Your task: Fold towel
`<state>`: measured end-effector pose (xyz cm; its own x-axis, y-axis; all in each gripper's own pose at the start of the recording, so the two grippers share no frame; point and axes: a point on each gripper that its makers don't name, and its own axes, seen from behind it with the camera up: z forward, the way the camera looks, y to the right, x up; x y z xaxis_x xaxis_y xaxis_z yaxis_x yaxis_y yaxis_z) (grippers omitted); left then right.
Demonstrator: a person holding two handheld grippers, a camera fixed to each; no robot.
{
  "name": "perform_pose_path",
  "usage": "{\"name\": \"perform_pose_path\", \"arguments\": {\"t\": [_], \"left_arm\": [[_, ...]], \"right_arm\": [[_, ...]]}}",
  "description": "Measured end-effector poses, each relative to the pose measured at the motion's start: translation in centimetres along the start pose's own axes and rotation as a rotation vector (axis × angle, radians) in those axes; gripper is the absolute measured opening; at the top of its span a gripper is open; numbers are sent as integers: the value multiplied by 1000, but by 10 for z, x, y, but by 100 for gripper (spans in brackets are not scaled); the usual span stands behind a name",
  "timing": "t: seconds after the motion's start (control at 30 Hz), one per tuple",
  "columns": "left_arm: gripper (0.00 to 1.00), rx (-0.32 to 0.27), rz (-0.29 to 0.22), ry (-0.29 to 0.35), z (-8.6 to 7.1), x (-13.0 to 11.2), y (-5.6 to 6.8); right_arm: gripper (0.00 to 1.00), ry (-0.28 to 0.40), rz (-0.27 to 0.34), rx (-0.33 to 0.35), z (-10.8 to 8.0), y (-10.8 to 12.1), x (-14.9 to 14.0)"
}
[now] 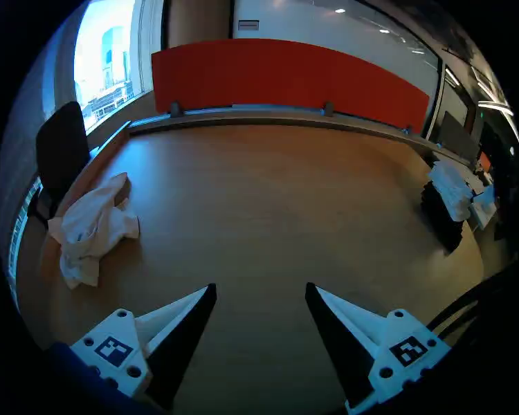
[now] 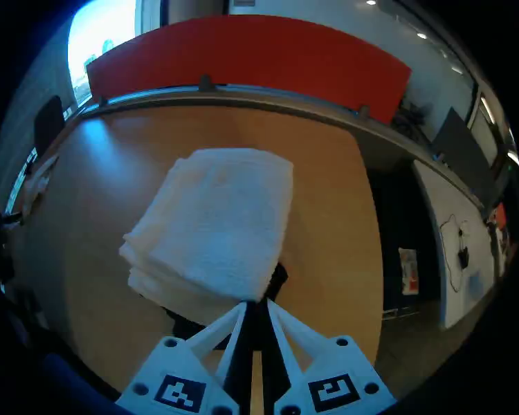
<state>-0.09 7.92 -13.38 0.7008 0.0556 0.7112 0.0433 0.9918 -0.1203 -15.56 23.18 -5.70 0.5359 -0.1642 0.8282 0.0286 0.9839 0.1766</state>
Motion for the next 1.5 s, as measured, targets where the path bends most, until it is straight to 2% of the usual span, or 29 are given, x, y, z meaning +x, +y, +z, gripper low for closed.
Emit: {"name": "perform_pose_path", "arguments": {"t": [0.4,0.9,0.97,1.13,1.3,1.4,1.5], "left_arm": [[95,6,10,0,0,0,-1],[95,3,9,-3,1,1,0],[96,3,12,-2,1,2,-1],[95,0,11,1,0,4,0],[96,-6,11,4,0,5,1],[95,-8,15,5,0,5,2],[96,-10,17,8,-1,5,2]], "right_arm": [[5,-3,63,-16,13,5,-10],[13,46,64,-24,4,2,-3],[18,52,61,-27,1,1,-3],[37,65,50,-40,-7,1,-5],[65,73,42,-44,-14,-2,-6],[69,74,38,-43,-15,-6,-7],[82,80,37,-43,-16,-9,-7]]}}
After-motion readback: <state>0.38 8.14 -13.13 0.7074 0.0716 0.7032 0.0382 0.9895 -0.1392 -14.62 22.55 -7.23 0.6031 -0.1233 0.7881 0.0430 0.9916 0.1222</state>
